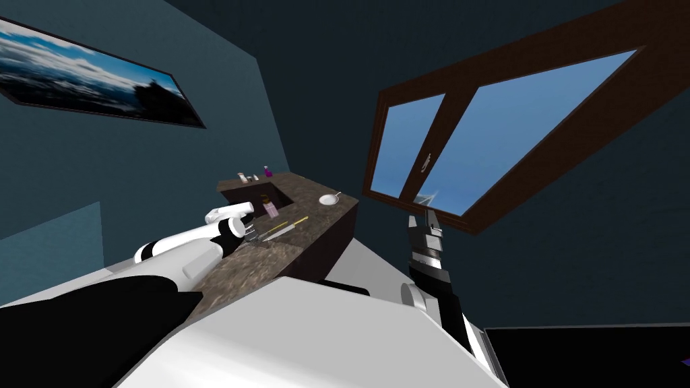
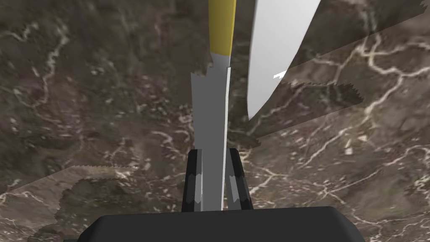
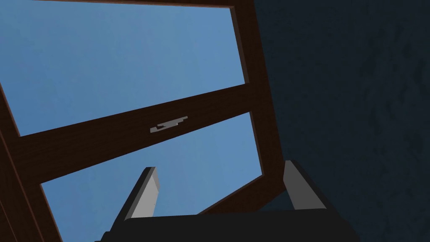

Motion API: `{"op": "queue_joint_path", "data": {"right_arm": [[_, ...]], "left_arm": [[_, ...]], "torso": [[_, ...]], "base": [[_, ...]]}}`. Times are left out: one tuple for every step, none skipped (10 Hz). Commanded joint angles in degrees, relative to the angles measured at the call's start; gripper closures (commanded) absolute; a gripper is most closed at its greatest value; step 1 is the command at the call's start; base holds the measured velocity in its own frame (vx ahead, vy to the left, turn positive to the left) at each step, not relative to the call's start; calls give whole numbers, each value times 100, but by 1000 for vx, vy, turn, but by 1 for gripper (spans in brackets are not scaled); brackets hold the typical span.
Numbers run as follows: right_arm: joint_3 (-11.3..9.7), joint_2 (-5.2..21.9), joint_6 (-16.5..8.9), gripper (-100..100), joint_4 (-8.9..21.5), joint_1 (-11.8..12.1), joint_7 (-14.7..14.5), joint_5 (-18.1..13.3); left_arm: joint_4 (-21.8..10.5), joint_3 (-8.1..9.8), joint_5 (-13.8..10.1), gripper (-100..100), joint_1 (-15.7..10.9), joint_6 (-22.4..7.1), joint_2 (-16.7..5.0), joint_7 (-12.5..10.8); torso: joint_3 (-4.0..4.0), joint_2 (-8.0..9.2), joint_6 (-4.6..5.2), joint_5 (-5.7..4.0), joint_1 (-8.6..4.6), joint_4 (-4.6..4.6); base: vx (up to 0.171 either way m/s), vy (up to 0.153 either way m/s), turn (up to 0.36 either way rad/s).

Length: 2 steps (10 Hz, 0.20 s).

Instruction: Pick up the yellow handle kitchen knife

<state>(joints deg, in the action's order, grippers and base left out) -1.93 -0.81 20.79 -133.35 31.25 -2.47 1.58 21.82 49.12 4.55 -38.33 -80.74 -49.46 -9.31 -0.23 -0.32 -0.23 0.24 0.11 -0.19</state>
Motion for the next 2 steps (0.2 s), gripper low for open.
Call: {"op": "queue_joint_path", "data": {"right_arm": [[0,0,0,0,0,0,0,0],[0,0,0,0,0,-1,0,0]], "left_arm": [[0,0,0,100,0,0,0,0],[2,0,6,0,-6,-22,-20,26]], "torso": [[0,0,0,0,0,0],[0,4,7,7,1,-2]], "base": [[23,-19,49],[0,0,0]]}}
